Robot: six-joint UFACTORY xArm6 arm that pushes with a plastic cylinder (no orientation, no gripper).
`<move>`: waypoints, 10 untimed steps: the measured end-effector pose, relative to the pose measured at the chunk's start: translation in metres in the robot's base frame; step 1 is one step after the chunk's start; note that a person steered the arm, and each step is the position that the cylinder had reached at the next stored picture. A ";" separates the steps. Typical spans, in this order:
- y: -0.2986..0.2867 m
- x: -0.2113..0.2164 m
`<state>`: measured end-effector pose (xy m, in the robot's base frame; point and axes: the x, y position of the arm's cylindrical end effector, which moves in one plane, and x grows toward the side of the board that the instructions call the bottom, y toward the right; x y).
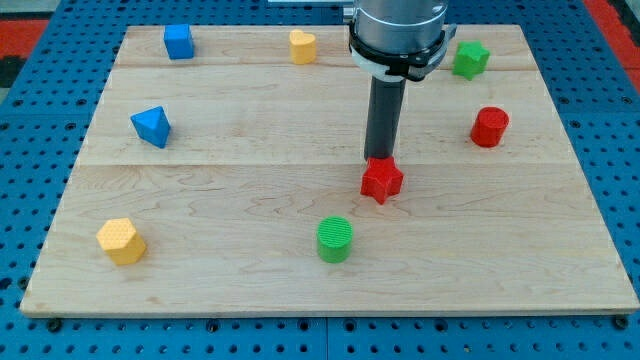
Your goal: Move the red star towards the bottom right
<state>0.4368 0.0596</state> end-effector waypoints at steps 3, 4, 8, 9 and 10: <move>-0.051 0.007; -0.053 0.011; -0.023 0.033; 0.022 0.033; 0.029 0.033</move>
<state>0.4696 0.0884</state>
